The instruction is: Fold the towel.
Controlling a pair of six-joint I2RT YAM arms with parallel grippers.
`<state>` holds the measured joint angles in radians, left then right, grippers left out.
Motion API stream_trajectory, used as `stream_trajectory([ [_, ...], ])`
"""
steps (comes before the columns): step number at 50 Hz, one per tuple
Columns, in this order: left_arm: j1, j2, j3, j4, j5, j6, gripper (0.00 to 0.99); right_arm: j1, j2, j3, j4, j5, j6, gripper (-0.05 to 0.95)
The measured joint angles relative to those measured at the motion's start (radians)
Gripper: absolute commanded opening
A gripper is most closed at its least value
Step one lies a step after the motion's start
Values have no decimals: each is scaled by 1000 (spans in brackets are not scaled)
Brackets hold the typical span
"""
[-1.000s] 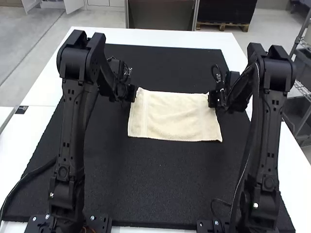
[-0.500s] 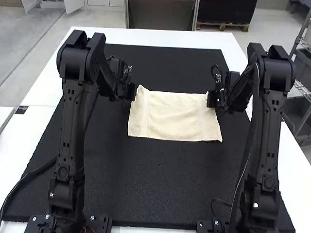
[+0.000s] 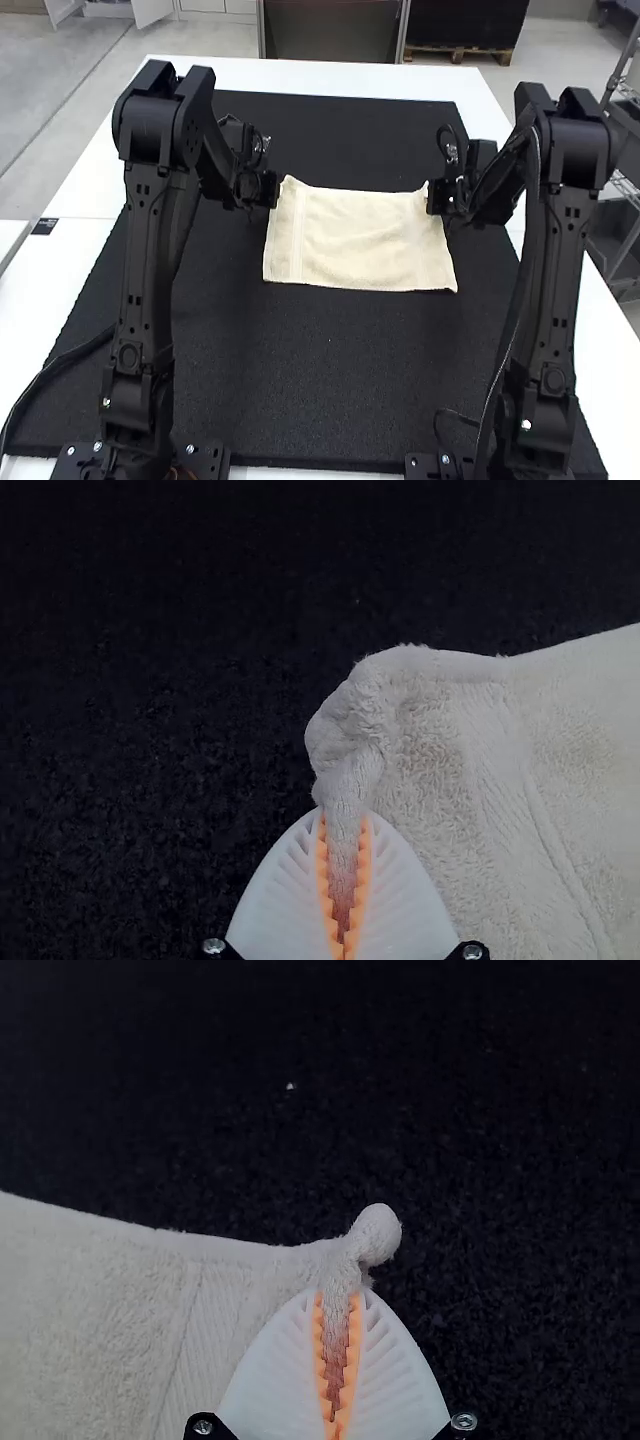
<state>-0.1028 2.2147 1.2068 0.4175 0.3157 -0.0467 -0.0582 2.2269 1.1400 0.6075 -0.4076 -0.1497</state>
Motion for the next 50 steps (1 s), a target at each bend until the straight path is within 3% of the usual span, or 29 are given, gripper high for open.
stream_trajectory([
  [22,0,-32,-25,-2,7,-7,26,-16,-13,-40,-6,-20,0,-23],
  [50,6,-187,-172,0,22,-6,26,-31,-176,-159,-22,-83,5,-23],
])
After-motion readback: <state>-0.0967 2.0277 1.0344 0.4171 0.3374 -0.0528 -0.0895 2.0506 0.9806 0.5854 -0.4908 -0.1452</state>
